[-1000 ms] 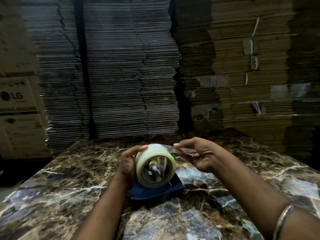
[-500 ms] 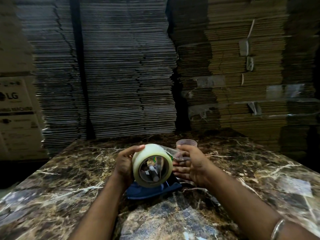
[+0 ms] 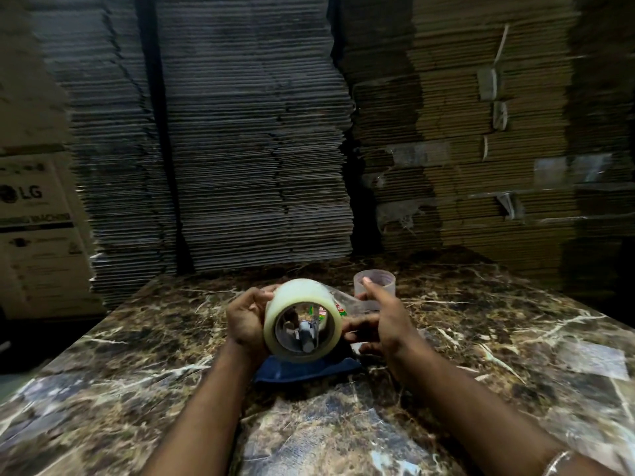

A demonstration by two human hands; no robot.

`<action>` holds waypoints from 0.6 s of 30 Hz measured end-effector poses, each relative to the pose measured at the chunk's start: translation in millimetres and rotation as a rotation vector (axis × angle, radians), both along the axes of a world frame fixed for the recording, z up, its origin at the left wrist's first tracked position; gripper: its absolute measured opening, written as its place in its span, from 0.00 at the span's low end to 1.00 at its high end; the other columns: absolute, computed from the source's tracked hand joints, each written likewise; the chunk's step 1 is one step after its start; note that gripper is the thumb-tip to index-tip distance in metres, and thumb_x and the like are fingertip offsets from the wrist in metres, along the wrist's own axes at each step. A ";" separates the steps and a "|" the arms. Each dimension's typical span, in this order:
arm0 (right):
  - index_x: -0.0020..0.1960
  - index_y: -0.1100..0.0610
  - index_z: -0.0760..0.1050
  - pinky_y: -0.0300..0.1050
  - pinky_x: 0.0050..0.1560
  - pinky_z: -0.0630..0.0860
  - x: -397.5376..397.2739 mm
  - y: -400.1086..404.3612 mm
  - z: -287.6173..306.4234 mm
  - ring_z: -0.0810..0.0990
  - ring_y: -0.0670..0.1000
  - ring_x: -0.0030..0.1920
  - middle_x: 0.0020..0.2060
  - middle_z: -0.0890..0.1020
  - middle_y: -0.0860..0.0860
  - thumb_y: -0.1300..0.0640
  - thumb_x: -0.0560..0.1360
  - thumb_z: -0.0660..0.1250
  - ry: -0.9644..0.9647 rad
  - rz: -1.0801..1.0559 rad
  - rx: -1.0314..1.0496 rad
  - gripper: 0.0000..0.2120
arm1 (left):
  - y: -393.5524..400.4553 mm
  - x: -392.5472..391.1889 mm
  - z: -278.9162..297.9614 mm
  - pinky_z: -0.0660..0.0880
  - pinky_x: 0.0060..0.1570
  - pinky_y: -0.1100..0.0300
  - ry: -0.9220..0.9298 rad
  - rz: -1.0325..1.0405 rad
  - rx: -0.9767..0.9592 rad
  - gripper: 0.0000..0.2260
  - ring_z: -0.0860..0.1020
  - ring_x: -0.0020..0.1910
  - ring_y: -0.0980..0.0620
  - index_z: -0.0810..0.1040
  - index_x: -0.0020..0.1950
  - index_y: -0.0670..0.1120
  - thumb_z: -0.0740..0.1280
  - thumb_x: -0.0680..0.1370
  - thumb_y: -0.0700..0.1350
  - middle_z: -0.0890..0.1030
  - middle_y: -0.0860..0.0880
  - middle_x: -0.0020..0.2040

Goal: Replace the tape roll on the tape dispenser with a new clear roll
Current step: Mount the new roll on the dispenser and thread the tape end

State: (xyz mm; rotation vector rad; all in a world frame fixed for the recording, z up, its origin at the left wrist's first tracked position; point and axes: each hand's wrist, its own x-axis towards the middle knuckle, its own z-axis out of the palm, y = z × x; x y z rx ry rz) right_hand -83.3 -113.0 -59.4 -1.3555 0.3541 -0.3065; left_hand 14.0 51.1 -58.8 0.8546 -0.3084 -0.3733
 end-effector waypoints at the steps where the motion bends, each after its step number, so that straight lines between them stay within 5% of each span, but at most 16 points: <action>1: 0.58 0.59 0.73 0.45 0.37 0.68 -1.0 1.2 -0.7 0.77 0.54 0.30 0.32 0.83 0.58 0.40 0.78 0.57 -0.009 -0.007 -0.011 0.22 | 0.1 1.2 -0.8 0.80 0.32 0.57 0.000 0.016 -0.001 0.32 0.80 0.28 0.43 0.81 0.38 0.35 0.77 0.37 0.45 0.81 0.40 0.31; 5: 0.58 0.59 0.73 0.42 0.33 0.66 -5.3 2.2 -0.9 0.76 0.52 0.28 0.32 0.82 0.58 0.41 0.78 0.56 -0.006 0.014 -0.006 0.23 | 0.4 3.1 -4.1 0.80 0.31 0.59 -0.009 0.074 0.005 0.09 0.81 0.28 0.45 0.83 0.31 0.39 0.69 0.58 0.43 0.83 0.42 0.30; 10: 0.46 0.57 0.73 0.40 0.30 0.66 -4.7 0.0 -0.8 0.74 0.52 0.27 0.30 0.81 0.57 0.44 0.79 0.57 0.054 0.045 0.065 0.17 | -0.9 -4.7 -1.6 0.80 0.34 0.59 -0.070 -0.028 0.039 0.18 0.81 0.29 0.46 0.84 0.33 0.39 0.77 0.47 0.45 0.83 0.43 0.30; 14: 0.46 0.60 0.73 0.40 0.27 0.70 2.4 -5.9 -9.5 0.77 0.52 0.25 0.27 0.83 0.57 0.49 0.77 0.59 0.154 0.020 0.116 0.14 | -3.2 -7.8 0.6 0.79 0.30 0.60 -0.008 0.001 0.057 0.07 0.80 0.25 0.46 0.83 0.28 0.40 0.70 0.59 0.43 0.81 0.43 0.26; 18: 0.40 0.64 0.74 0.39 0.26 0.69 5.7 -10.7 -11.4 0.74 0.50 0.22 0.23 0.78 0.56 0.49 0.77 0.60 0.226 0.032 0.111 0.18 | -4.7 -10.2 2.8 0.79 0.29 0.60 0.005 0.007 0.078 0.09 0.80 0.25 0.46 0.83 0.28 0.39 0.66 0.63 0.42 0.81 0.42 0.26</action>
